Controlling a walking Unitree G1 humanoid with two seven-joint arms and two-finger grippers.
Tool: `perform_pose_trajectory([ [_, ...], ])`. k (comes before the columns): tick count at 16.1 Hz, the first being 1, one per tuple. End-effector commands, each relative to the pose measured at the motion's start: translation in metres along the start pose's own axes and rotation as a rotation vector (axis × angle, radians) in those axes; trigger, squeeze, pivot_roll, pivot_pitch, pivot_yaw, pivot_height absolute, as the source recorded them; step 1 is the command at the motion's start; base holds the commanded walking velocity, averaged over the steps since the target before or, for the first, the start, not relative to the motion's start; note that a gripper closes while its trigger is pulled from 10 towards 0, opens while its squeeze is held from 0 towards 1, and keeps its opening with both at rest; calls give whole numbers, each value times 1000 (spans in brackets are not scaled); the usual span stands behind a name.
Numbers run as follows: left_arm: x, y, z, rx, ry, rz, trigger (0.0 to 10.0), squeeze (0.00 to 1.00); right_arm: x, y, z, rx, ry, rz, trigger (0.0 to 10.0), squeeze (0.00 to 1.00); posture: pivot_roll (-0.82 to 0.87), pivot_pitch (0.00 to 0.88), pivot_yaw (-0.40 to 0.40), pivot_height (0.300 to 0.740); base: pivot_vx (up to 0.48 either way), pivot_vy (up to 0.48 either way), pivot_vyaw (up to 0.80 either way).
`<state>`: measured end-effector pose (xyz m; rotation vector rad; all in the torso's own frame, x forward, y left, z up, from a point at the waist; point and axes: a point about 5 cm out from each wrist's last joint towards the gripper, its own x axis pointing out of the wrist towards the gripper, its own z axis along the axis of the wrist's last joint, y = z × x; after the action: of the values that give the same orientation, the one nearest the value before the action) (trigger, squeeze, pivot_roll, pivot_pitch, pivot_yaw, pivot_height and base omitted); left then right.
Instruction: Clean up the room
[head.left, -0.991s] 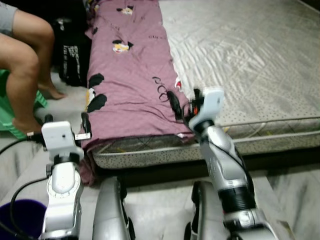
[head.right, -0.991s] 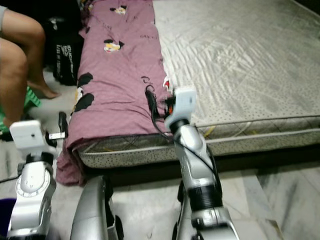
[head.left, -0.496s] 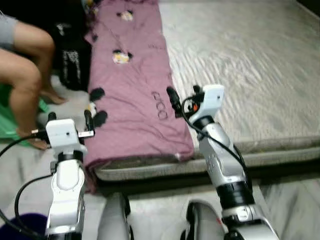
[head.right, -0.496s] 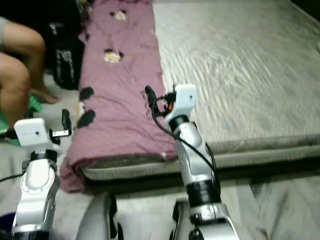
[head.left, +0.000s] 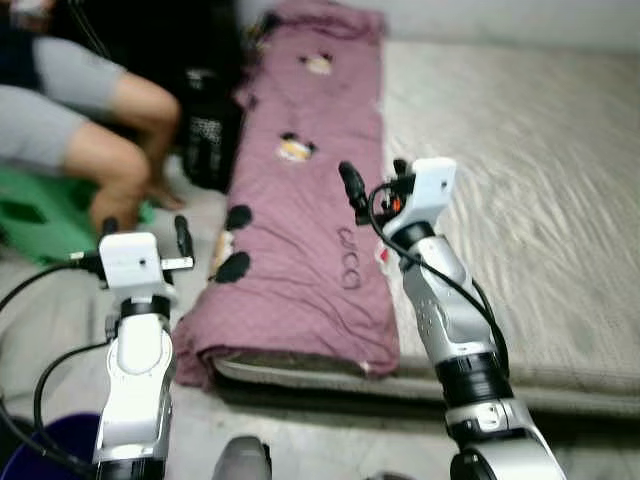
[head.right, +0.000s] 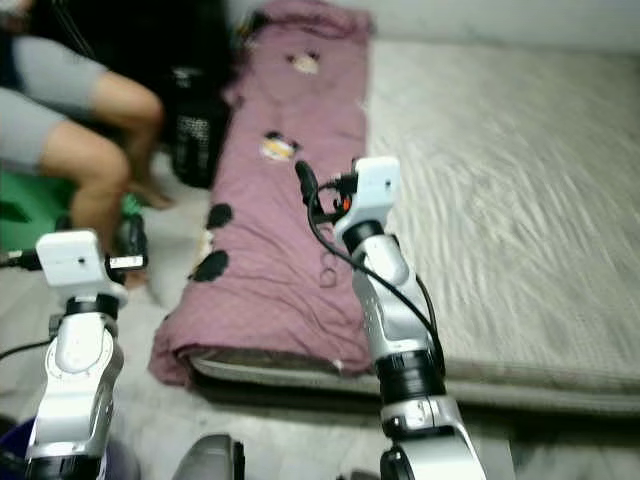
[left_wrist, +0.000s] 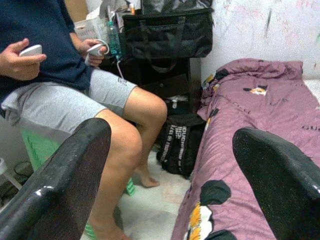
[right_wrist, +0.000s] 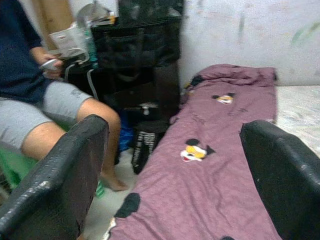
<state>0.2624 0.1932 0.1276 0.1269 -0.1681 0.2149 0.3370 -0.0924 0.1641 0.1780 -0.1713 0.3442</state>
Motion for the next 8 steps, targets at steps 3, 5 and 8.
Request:
perform_pose_trajectory([
  [3, -3, 1, -5, -13, 20, -16, 10000, 0, -5, -6, -9, -1, 31, -29, 10000, 0, -39, 12, 0, 740, 0, 0, 0],
  [5, -6, 3, -7, -5, 35, 9, 10000, 0, -8, -9, -10, 2, 29, -50, 10000, 0, -38, 9, 3, 740, 0, 0, 0],
  [8, -12, 8, -11, 4, 72, -4, 10000, 0, -20, -19, -19, -32, 64, -94, 10000, 0, -45, 12, 6, 740, 0, 0, 0],
])
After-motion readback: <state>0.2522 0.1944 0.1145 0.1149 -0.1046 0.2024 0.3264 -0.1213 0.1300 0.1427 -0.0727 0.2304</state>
